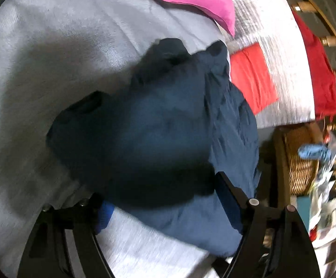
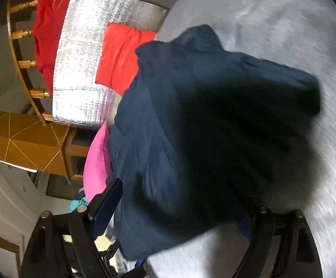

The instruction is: Fold large clothes

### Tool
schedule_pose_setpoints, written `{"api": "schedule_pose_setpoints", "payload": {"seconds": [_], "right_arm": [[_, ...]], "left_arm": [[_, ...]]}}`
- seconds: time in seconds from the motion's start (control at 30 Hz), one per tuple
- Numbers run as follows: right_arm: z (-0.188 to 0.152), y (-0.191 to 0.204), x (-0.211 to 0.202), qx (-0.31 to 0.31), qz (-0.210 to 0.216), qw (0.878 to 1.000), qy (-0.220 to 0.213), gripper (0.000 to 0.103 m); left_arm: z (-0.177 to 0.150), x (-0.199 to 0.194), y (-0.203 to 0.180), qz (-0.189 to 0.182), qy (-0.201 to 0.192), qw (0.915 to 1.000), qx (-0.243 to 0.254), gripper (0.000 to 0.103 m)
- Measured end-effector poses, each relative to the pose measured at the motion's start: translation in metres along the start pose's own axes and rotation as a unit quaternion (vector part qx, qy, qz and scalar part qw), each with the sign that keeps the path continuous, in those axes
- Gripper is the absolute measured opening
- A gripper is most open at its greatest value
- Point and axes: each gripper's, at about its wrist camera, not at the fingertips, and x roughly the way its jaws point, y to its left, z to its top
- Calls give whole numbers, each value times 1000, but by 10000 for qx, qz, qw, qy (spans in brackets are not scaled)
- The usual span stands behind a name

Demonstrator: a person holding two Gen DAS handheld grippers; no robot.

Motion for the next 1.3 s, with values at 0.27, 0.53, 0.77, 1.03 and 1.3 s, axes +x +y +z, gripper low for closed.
{"api": "schedule_pose_setpoints", "payload": {"seconds": [0.27,0.53,0.77,1.03,1.3], "right_arm": [[6,14,17,-205,-318,9978,-545,79],[5,13,14,-270,-414,9972,-563,46],[-3,26,0,-756,-461,9945,-560,40],[-20,27,-28,-1012,-440,9934,-322,39],[-45,12,-53,-1222,-450,9913,-193,39]], "left_arm": [[12,16,0,-192,-188,9992,-294,80],[9,2,3,-180,-334,9993,3,41],[1,-28,-5,-166,-430,9975,543,33],[-18,-54,4,-101,-298,9967,743,33],[-37,-73,17,47,-250,9956,899,33]]}}
